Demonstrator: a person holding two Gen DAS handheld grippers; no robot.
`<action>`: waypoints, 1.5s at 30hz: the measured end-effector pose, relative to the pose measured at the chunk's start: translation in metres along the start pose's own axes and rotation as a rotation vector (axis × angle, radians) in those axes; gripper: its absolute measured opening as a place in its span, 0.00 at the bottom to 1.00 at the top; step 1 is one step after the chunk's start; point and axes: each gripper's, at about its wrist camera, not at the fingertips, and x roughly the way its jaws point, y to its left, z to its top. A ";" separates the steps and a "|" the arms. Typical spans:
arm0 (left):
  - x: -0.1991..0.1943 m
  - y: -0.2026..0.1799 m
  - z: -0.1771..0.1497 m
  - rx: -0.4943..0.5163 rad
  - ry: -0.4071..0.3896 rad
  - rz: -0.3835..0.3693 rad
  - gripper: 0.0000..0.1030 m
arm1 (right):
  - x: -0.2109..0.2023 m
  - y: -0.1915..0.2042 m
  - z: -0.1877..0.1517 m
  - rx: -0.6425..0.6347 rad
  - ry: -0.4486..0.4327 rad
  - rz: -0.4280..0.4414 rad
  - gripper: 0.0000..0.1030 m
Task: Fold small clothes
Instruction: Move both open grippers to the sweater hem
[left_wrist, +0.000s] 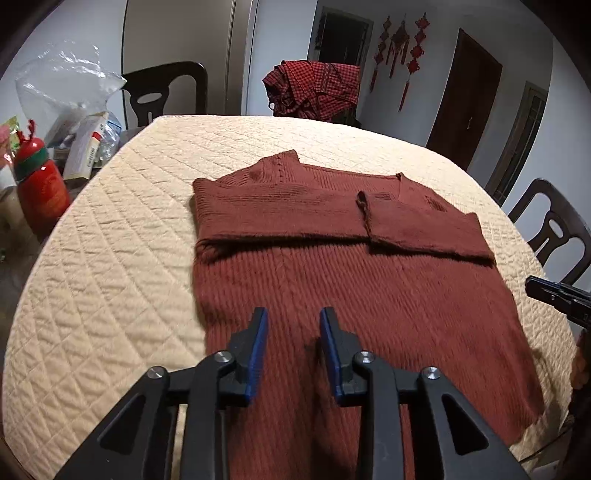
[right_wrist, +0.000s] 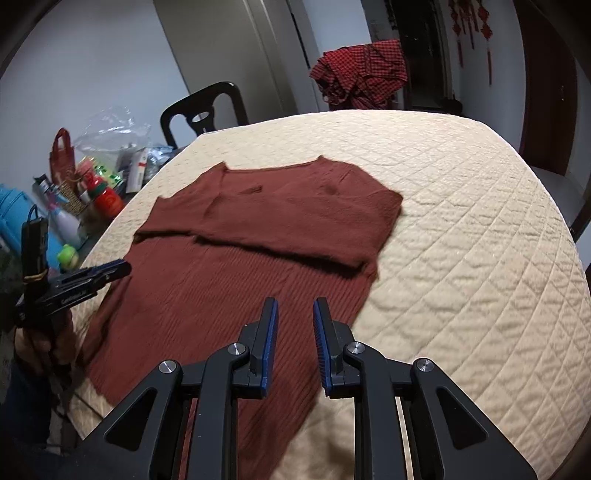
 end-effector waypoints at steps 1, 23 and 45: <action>-0.002 0.000 -0.003 0.004 -0.003 0.005 0.34 | -0.001 0.001 -0.004 -0.001 0.003 0.000 0.20; -0.033 0.015 -0.054 -0.052 0.001 0.028 0.50 | -0.005 -0.011 -0.054 0.126 0.052 0.062 0.40; -0.058 0.027 -0.089 -0.221 0.027 -0.097 0.27 | -0.020 -0.010 -0.089 0.248 0.137 0.351 0.40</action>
